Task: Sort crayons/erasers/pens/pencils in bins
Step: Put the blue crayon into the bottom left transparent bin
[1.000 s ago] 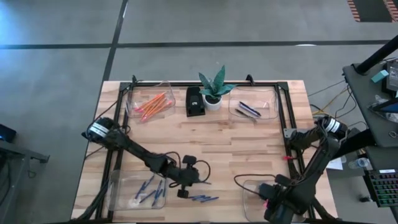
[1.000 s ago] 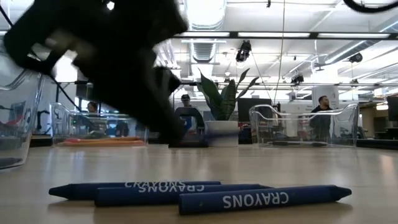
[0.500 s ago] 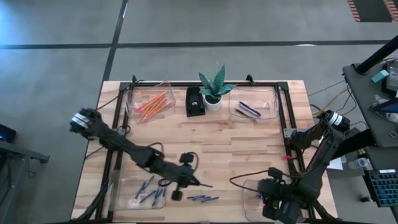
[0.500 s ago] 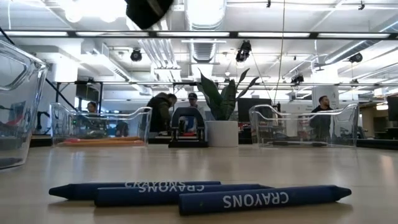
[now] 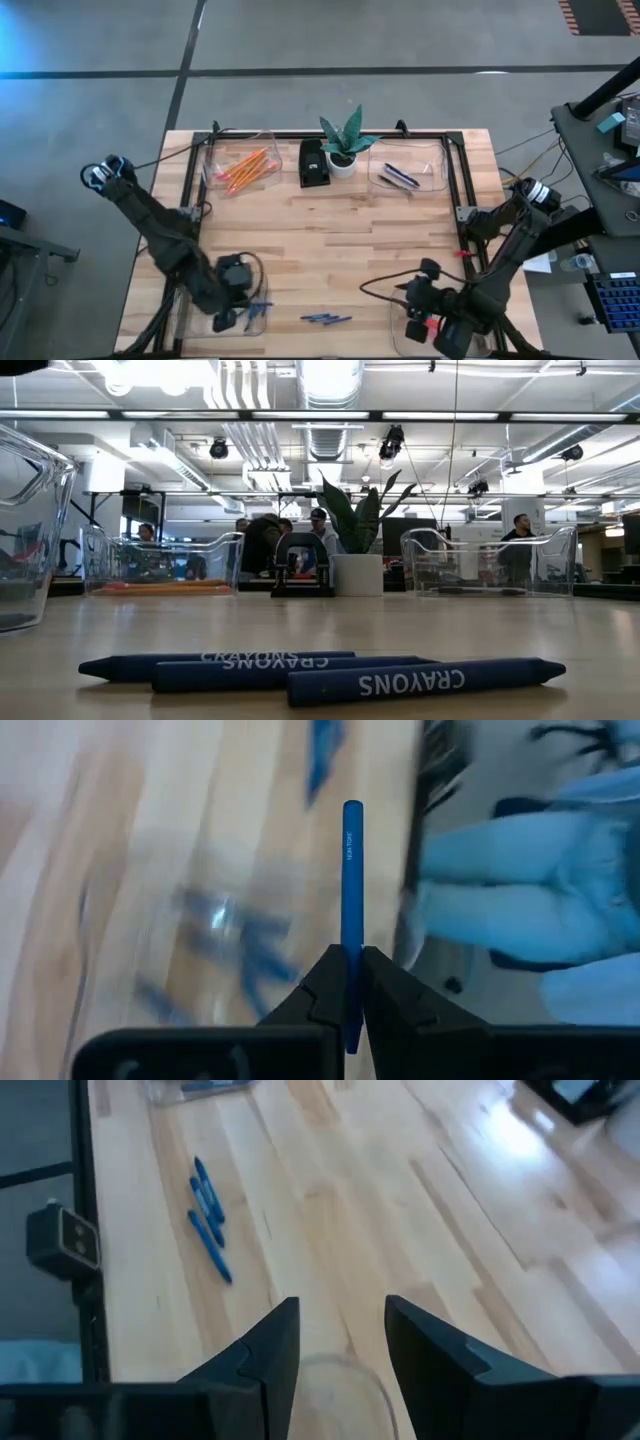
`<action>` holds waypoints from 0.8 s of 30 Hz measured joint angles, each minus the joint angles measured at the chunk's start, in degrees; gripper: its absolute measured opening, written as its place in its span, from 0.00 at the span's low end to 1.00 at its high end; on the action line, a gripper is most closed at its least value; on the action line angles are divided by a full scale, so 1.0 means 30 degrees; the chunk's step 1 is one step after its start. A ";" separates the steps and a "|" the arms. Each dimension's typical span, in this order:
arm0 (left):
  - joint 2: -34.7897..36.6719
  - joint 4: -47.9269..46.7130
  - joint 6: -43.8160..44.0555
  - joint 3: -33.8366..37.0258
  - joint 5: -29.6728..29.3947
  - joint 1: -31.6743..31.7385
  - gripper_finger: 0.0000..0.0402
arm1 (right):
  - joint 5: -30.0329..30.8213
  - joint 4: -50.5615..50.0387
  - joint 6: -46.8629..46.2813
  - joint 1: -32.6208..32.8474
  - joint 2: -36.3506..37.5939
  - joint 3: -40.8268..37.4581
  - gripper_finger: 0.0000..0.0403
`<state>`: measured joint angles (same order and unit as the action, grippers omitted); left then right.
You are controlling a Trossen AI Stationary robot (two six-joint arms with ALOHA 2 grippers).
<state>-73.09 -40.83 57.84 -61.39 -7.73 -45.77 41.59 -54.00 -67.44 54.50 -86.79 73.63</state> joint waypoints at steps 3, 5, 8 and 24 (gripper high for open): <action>-0.0182 -0.1750 0.2957 0.0238 -0.0033 -0.1218 0.01 | 0.0148 0.1324 0.1574 -0.0728 -0.0394 0.0000 0.34; -0.0479 -0.2189 0.4339 0.0695 -0.0033 -0.1864 0.01 | 0.0134 0.2489 0.2731 -0.1264 -0.0763 0.0000 0.35; -0.1008 -0.2109 0.5239 0.1345 -0.0005 -0.2450 0.01 | -0.0009 0.4164 0.4666 -0.2030 -0.1289 0.0000 0.34; -0.4349 -0.1799 0.5612 0.2266 0.1261 -0.2576 0.02 | -0.1407 1.0482 1.0361 -0.3577 -0.4421 0.0058 0.34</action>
<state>-86.14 -46.23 74.67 -54.59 -3.95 -53.49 37.36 -22.56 -36.36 43.77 -100.05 73.80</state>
